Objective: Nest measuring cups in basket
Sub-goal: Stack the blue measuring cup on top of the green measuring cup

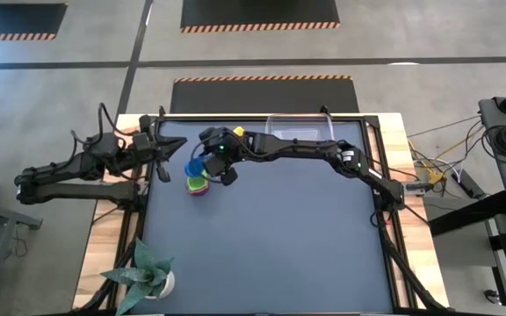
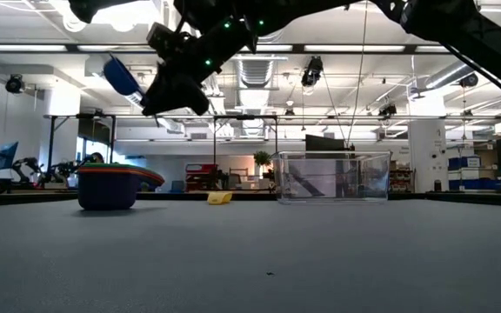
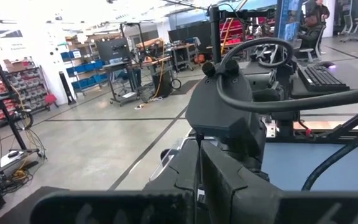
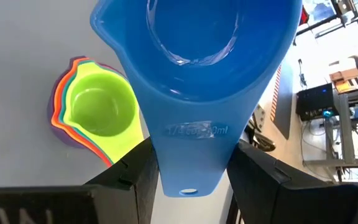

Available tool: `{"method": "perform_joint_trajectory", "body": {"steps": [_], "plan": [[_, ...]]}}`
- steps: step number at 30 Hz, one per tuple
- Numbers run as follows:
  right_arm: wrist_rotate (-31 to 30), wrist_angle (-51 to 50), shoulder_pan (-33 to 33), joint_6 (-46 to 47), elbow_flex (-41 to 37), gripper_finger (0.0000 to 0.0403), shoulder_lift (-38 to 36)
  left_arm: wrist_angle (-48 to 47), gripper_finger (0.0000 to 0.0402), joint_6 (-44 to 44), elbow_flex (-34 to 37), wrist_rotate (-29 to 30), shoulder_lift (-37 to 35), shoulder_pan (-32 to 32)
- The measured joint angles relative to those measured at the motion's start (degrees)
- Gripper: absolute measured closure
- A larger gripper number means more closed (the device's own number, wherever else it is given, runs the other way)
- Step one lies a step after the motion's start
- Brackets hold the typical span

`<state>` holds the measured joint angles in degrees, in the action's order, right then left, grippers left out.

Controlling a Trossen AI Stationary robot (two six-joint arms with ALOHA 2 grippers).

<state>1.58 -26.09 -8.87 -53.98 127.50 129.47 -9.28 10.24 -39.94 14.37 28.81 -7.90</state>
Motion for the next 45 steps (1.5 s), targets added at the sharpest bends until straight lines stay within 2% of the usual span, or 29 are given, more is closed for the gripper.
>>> {"method": "perform_joint_trajectory", "body": {"steps": [26, 33, 37, 45], "plan": [[1.89, 5.87, 2.00, -0.02, 0.11, 0.0244, 0.81, 0.28, 0.0402, 0.37, 0.00, 0.02, -0.08, -0.02], [-0.77, 1.93, 2.02, -2.20, 4.24, 0.0245, 5.72, 0.25, 0.0402, 0.39, 0.00, 0.02, -0.20, -0.02], [-0.35, -1.67, 1.97, -1.02, 6.82, 0.0241, 5.74, -0.03, 0.0402, 0.76, 0.00, 0.02, -0.26, -0.02], [-0.06, -6.28, 1.37, -0.98, 6.97, 0.0239, 6.12, -0.26, 0.0402, 1.05, 0.00, 0.02, -0.26, -0.02]]}}
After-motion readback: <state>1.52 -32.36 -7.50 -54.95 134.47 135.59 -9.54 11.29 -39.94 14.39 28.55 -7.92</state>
